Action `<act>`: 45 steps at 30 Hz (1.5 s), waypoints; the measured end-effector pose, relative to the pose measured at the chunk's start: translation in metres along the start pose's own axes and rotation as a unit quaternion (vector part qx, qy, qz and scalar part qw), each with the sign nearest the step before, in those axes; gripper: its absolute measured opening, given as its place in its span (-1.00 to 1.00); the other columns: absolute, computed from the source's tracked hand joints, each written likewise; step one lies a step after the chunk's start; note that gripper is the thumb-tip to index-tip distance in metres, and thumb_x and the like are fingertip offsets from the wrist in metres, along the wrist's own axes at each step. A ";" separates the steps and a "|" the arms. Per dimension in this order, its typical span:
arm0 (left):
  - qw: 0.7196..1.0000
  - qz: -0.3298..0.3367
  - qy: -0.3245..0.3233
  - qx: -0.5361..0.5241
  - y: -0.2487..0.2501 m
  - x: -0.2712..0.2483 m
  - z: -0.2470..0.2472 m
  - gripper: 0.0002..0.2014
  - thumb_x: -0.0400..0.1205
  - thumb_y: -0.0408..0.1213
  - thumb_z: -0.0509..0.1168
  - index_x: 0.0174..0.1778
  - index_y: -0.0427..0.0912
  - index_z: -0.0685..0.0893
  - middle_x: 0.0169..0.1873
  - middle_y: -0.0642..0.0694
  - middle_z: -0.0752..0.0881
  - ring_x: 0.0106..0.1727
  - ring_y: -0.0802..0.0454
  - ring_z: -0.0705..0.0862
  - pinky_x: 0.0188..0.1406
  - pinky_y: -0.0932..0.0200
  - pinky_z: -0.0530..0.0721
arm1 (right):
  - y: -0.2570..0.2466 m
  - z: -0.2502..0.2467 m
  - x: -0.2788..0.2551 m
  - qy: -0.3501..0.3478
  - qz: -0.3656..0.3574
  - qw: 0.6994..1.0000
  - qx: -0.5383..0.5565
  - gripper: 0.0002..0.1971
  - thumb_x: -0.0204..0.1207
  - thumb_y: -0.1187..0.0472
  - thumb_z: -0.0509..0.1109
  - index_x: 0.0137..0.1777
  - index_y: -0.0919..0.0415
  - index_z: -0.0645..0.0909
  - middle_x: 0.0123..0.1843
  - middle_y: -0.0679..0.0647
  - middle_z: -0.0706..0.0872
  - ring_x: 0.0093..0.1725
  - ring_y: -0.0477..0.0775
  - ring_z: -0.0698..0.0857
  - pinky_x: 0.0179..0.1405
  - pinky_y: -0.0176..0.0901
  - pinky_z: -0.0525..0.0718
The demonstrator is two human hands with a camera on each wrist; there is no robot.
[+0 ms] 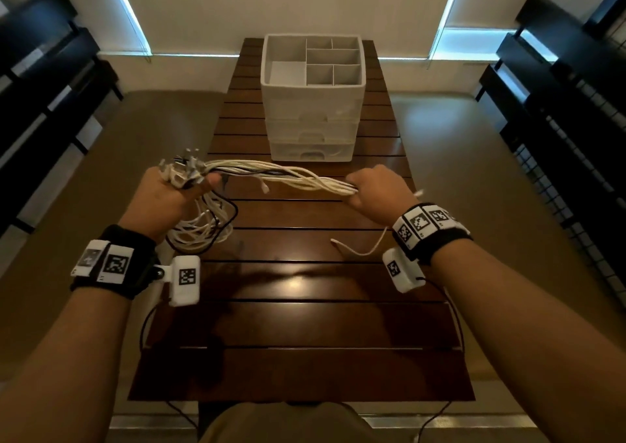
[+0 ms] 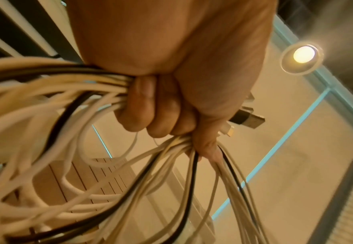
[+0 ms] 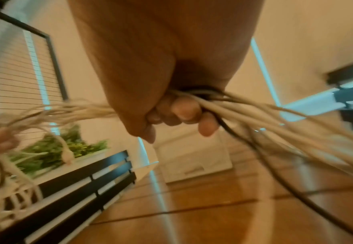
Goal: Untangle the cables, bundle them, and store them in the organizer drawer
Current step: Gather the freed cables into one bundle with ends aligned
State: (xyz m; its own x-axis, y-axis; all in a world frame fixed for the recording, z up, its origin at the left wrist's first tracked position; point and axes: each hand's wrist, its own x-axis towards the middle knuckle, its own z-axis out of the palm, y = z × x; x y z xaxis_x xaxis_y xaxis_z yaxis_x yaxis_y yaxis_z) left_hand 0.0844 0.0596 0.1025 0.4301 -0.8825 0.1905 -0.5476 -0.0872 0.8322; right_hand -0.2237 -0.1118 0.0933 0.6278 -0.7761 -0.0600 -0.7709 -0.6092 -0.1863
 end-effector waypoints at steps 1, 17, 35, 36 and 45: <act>1.000 -0.002 0.013 -0.006 -0.003 0.001 -0.004 -0.79 0.66 -0.31 0.53 -0.23 0.06 0.75 -0.41 0.35 0.77 -0.35 0.44 0.67 -0.27 0.54 0.51 | 0.006 0.005 -0.002 -0.009 0.015 1.000 0.001 -0.77 0.65 -0.03 0.38 -0.24 -0.07 0.50 -0.26 -0.01 0.63 -0.11 0.22 0.72 -0.19 -0.04 0.54; 0.992 -0.048 -0.113 0.033 -0.007 -0.017 0.043 -0.75 0.64 -0.18 0.55 -0.31 -0.19 0.74 -0.52 0.18 0.67 -0.47 0.25 0.58 -0.43 0.41 0.49 | 0.042 0.026 -0.024 -0.064 0.097 0.989 -0.088 -0.74 0.73 0.04 0.31 0.15 0.21 0.72 0.08 0.21 0.76 0.05 0.33 0.78 -0.07 0.07 0.60; 0.987 -0.118 0.107 -0.037 -0.015 -0.013 0.026 -0.90 0.70 -0.22 0.51 -0.07 -0.16 0.78 -0.35 0.11 0.73 -0.48 0.49 0.62 -0.39 0.51 0.54 | 0.007 0.014 -0.014 0.014 0.036 0.999 -0.028 -0.81 0.65 0.07 0.32 0.09 0.05 0.76 -0.05 0.17 0.76 -0.01 0.34 0.77 -0.10 0.05 0.56; 0.983 -0.135 0.116 -0.050 -0.015 -0.014 0.027 -0.86 0.70 -0.23 0.51 -0.16 -0.12 0.75 -0.46 0.15 0.70 -0.53 0.46 0.60 -0.39 0.41 0.56 | 0.009 0.017 -0.011 0.023 0.047 0.998 -0.034 -0.82 0.65 0.08 0.33 0.07 0.05 0.76 -0.05 0.17 0.76 -0.01 0.34 0.77 -0.09 0.05 0.59; 0.974 -0.184 0.084 -0.106 -0.019 -0.021 0.051 -0.75 0.68 -0.25 0.53 -0.30 -0.05 0.69 -0.57 0.20 0.70 -0.52 0.35 0.60 -0.30 0.17 0.53 | 0.022 0.044 0.006 -0.022 0.079 0.996 -0.025 -0.73 0.71 -0.04 0.33 0.13 0.12 0.74 0.09 0.20 0.76 0.06 0.33 0.77 0.01 0.10 0.68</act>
State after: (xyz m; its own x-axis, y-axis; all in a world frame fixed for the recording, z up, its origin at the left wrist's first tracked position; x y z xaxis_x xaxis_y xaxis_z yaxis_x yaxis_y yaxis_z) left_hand 0.0492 0.0561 0.0566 0.6900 -0.7201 -0.0728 -0.1814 -0.2695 0.9458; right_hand -0.2326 -0.1227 0.0454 0.5007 -0.8560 -0.1283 -0.8645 -0.4873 -0.1227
